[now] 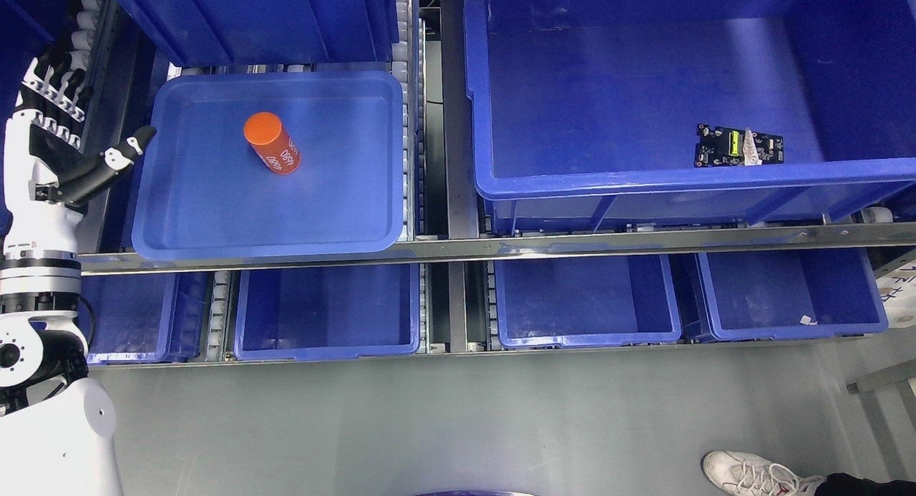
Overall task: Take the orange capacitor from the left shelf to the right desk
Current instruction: 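Reach the left hand toward the orange capacitor in the blue bin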
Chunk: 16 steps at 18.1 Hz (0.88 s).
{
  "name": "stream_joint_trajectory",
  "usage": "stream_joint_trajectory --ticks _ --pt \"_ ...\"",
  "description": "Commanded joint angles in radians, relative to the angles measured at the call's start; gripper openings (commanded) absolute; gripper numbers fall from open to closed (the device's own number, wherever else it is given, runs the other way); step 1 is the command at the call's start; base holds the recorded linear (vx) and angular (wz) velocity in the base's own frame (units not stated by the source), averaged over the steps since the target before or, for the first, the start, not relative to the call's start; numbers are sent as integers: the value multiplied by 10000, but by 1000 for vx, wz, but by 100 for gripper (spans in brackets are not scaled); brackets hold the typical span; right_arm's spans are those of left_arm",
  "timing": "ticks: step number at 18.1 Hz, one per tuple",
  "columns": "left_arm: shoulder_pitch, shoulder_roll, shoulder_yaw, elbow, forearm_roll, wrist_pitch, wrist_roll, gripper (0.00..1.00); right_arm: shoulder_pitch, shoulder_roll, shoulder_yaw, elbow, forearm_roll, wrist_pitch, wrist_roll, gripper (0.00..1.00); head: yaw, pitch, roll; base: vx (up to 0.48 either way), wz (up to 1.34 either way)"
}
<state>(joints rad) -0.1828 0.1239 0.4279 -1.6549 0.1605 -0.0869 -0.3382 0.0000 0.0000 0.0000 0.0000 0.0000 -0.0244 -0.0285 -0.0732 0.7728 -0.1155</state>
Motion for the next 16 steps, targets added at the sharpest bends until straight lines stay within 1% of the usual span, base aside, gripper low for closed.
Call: stream_joint_trajectory --ticks 1,5,8,10,11,13,14,16 --pt "309 34 199 -34 5 -36 -391 100 200 -175 -123 -174 46 -2 -6 100 0 0 0 0 0" --pt "569 65 459 43 36 -36 -589 100 200 -175 -123 -174 46 -2 -6 100 0 0 0 0 0" --pt "876 65 813 74 36 -52 -1921 100 200 -175 -123 -174 46 -2 -6 100 0 0 0 0 0" --pt "877 126 691 89 36 -403 -2674 100 200 -175 -123 -174 46 -2 -6 100 0 0 0 0 0" --pt "831 293 630 180 36 -405 -2966 100 200 -175 -123 -174 46 -2 -6 100 0 0 0 0 0" --pt "587 952 233 593 21 -420 -3550 100 200 -175 -123 -174 46 -2 -6 100 0 0 0 0 0" --pt "464 1243 -12 747 21 -450 -3597 100 200 -175 -123 -174 46 -2 -6 100 0 0 0 0 0" --pt "356 1536 -336 1008 21 -451 -3613 100 200 -175 -123 -174 46 -2 -6 100 0 0 0 0 0"
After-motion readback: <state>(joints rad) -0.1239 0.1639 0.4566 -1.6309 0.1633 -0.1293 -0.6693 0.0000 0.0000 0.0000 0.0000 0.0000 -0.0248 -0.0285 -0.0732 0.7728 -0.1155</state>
